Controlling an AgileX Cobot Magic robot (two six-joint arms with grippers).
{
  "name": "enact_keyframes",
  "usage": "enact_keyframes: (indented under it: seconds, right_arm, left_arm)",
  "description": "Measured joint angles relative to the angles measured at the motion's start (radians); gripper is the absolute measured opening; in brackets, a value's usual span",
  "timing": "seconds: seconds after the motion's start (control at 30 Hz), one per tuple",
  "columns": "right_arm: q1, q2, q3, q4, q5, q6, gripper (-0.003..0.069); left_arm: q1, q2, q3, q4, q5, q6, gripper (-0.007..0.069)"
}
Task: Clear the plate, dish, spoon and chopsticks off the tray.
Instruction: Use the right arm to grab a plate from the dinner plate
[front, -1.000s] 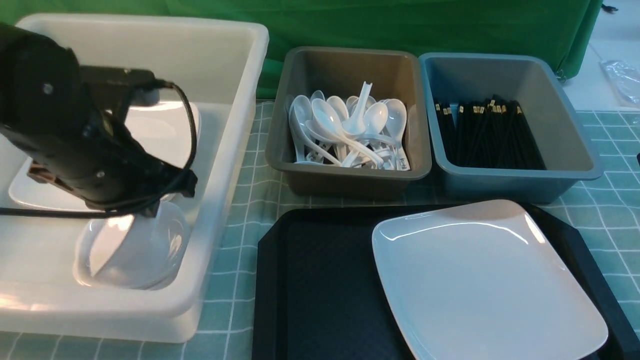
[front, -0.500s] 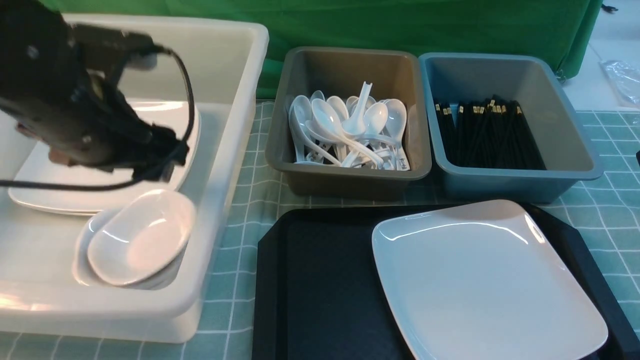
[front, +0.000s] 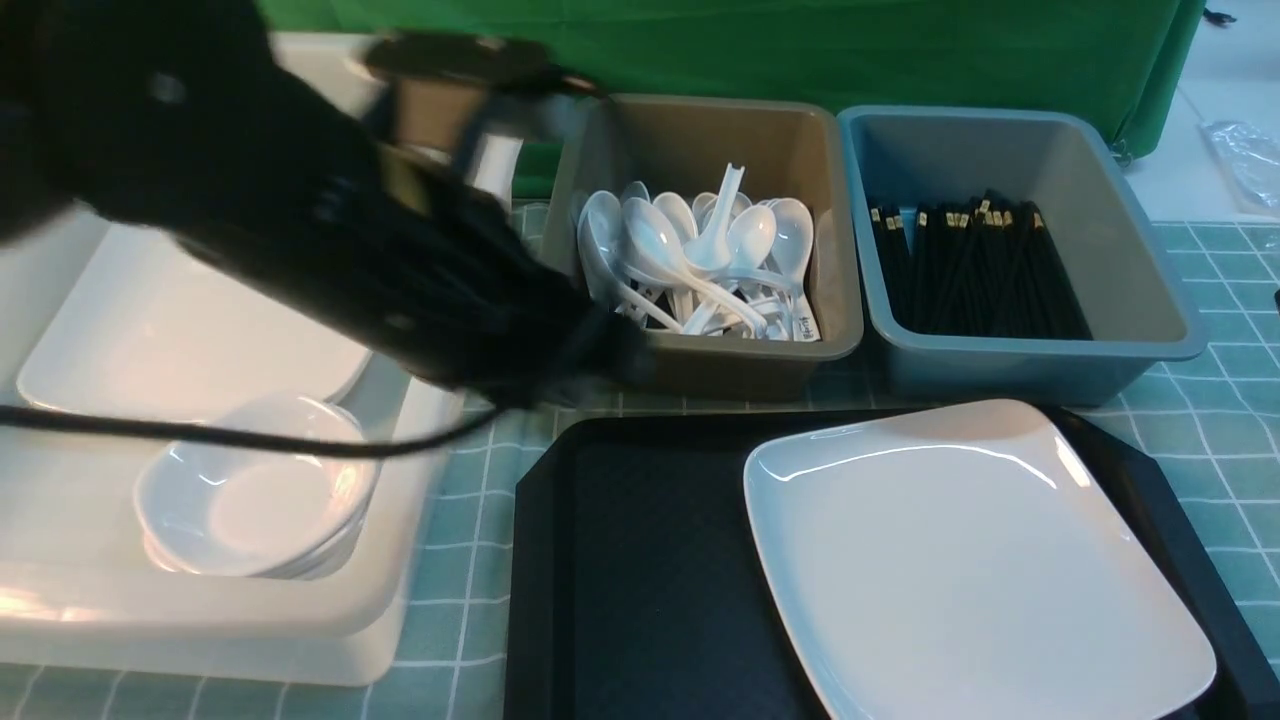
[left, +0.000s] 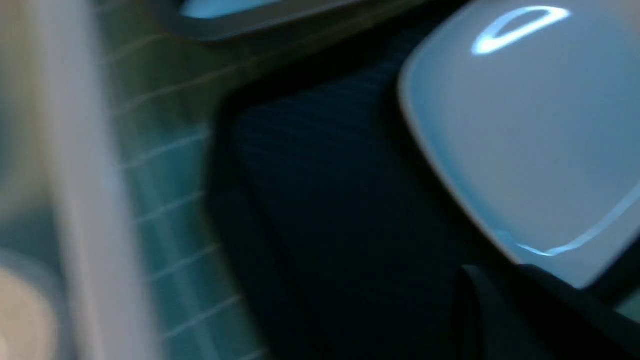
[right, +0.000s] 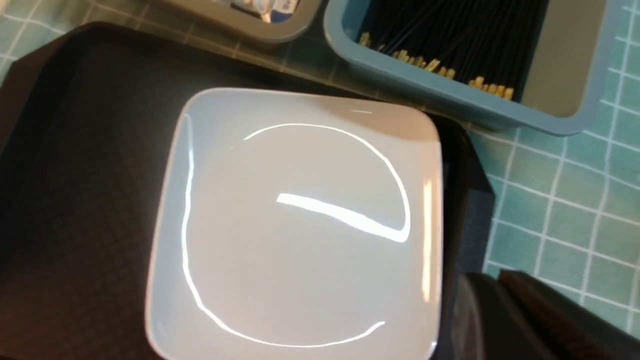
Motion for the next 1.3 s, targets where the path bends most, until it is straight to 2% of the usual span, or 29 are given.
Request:
enact_keyframes:
  seconds: [0.07,0.23,0.33,0.57,0.67,0.93,1.1,1.2,1.27,1.3]
  right_arm:
    - [0.000,0.000,0.000,-0.085,0.000,0.031,0.0070]
    - [0.000,0.000,0.000,-0.214,0.034,0.091,0.0063]
    - [0.000,0.000,0.000,-0.240,0.080,0.107,0.0020]
    - [0.000,0.000,0.000,-0.178,0.112,0.126,0.0016]
    - [0.000,0.000,0.000,-0.172,0.112,0.126,0.0016]
    - [0.000,0.000,0.000,-0.170,0.091,0.126,0.0016]
    - [0.000,0.000,0.000,-0.169,0.078,0.126,0.0016]
    - [0.000,0.000,0.000,-0.169,0.077,0.126,0.0016]
    - [0.000,0.000,0.000,-0.169,0.076,0.126,0.0016]
    - [0.000,0.000,0.000,-0.169,0.076,0.126,0.0016]
  left_arm:
    - [-0.076,0.072,-0.001,-0.143,-0.030,0.006,0.0011]
    - [-0.130,0.209,-0.001,-0.249,-0.043,0.007,0.0024]
    - [-0.145,0.308,-0.001,-0.281,-0.050,0.007,0.0102]
    - [-0.145,0.463,-0.001,-0.300,-0.149,0.001,0.0454]
    - [-0.145,0.507,-0.001,-0.327,-0.206,0.001,0.0548]
    - [-0.145,0.554,-0.001,-0.344,-0.319,0.001,0.0553]
    - [-0.145,0.568,-0.002,-0.351,-0.352,0.001,0.0510]
    - [-0.145,0.574,-0.003,-0.354,-0.369,0.001,0.0470]
    - [-0.144,0.579,-0.003,-0.351,-0.383,-0.002,0.0412]
    - [-0.144,0.579,-0.003,-0.349,-0.383,-0.002,0.0412]
